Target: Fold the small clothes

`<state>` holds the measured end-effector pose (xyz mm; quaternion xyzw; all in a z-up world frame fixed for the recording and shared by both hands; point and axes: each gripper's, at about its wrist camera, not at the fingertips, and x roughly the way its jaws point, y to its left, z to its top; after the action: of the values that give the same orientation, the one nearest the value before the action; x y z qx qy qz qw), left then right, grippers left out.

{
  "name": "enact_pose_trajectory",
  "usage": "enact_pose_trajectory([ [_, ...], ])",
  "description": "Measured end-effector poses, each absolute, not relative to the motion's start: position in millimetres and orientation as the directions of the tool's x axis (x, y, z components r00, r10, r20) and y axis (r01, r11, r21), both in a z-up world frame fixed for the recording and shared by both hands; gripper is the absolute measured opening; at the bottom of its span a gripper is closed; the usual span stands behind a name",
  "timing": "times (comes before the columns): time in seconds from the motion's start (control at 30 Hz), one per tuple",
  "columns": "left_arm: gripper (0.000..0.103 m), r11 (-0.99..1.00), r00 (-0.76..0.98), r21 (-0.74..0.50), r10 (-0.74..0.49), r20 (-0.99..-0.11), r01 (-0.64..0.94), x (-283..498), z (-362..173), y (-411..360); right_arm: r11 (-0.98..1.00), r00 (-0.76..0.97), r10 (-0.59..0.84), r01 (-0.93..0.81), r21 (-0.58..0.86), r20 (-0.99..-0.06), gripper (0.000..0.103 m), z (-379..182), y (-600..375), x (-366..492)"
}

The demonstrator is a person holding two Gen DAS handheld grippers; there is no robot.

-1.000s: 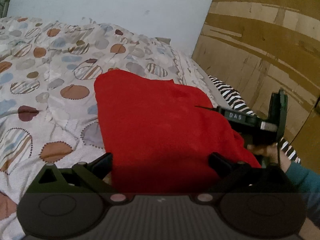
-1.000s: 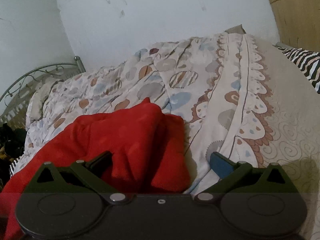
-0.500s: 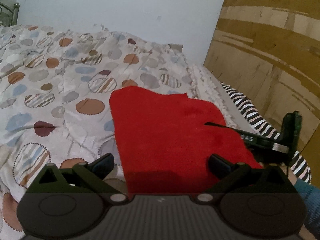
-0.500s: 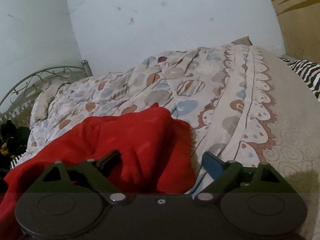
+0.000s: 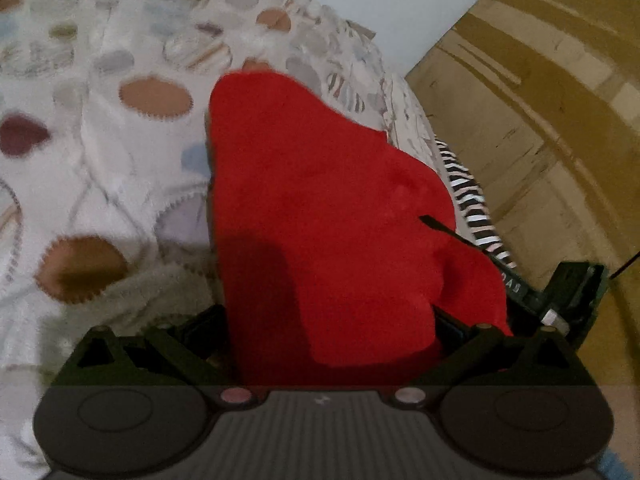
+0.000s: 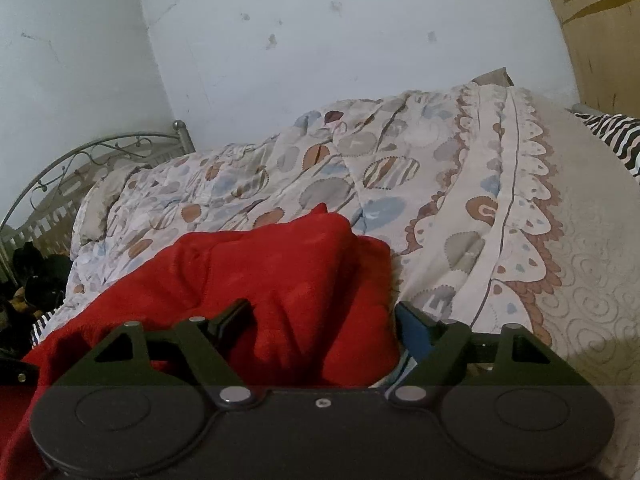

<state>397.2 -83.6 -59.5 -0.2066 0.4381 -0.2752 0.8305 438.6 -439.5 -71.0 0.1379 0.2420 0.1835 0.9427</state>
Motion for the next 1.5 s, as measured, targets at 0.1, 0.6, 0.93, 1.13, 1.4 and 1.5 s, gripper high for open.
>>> enact_pose_trajectory([
  [0.1, 0.103, 0.746, 0.440, -0.596, -0.661, -0.608, 0.297, 401.9, -66.0, -81.1, 0.894, 0.813, 0.415, -0.279, 0.352, -0.408, 0.080, -71.3, -439.4, 439.4],
  [0.6, 0.103, 0.751, 0.423, -0.573, -0.660, -0.621, 0.329, 407.0, -65.5, -89.1, 0.885, 0.804, 0.426, -0.275, 0.375, -0.414, 0.082, -73.7, -442.3, 442.1],
  [0.93, 0.103, 0.714, 0.380, -0.596, -0.700, -0.605, 0.367, 418.4, -72.1, -89.5, 0.879, 0.771, 0.435, -0.251, 0.406, -0.465, 0.082, -68.5, -441.7, 449.4],
  [1.13, 0.103, 0.691, 0.358, -0.599, -0.722, -0.592, 0.405, 423.8, -74.4, -88.4, 0.895, 0.718, 0.415, -0.213, 0.392, -0.559, 0.060, -48.4, -427.5, 454.2],
  [1.4, 0.092, 0.685, 0.401, -0.600, -0.728, -0.555, 0.413, 411.6, -74.5, -86.5, 0.928, 0.749, 0.351, -0.197, 0.317, -0.562, 0.046, -26.5, -405.1, 436.8],
  [1.5, 0.083, 0.699, 0.431, -0.591, -0.715, -0.551, 0.404, 404.5, -69.7, -85.7, 0.933, 0.764, 0.348, -0.224, 0.282, -0.543, 0.043, -11.4, -394.9, 429.4],
])
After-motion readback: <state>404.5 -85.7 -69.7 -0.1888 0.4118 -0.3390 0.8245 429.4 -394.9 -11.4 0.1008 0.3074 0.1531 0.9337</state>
